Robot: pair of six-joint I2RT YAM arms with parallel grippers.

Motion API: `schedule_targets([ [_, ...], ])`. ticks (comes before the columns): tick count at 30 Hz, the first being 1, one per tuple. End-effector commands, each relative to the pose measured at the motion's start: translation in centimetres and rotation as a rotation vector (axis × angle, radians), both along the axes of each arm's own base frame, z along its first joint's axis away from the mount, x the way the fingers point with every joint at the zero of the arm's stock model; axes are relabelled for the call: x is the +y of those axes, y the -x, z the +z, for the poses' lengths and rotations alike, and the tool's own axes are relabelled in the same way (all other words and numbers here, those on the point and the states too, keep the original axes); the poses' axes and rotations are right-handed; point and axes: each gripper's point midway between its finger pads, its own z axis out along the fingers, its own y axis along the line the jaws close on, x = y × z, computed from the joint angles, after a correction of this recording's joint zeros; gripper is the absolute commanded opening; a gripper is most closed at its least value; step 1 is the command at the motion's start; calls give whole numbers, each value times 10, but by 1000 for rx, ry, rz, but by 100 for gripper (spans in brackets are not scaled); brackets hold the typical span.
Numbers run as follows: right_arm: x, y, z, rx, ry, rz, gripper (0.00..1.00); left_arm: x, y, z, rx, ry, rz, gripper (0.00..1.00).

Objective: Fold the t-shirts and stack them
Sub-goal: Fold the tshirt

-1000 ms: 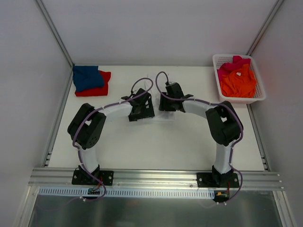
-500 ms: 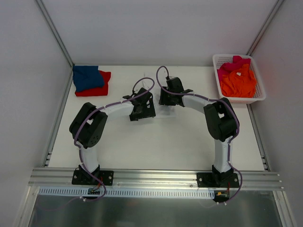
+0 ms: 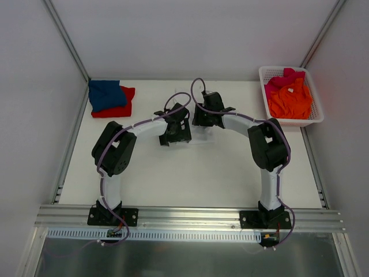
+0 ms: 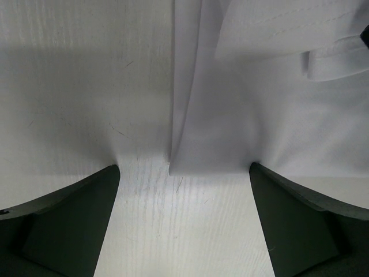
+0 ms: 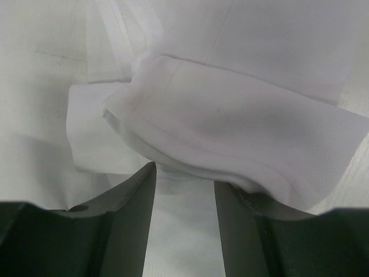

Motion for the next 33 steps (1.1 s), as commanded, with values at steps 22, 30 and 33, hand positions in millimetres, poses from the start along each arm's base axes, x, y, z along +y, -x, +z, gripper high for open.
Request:
schedule_targets([
  [22,-1,-53,33,-79,-125,-15,48,17,77,-90,347,-63,11,99],
  [30,-1,-84,76,-169,-181,-25,48,17,80,-96,356,-74,8,99],
  [33,2,-91,98,-212,-201,-19,48,17,81,-97,359,-74,6,99],
])
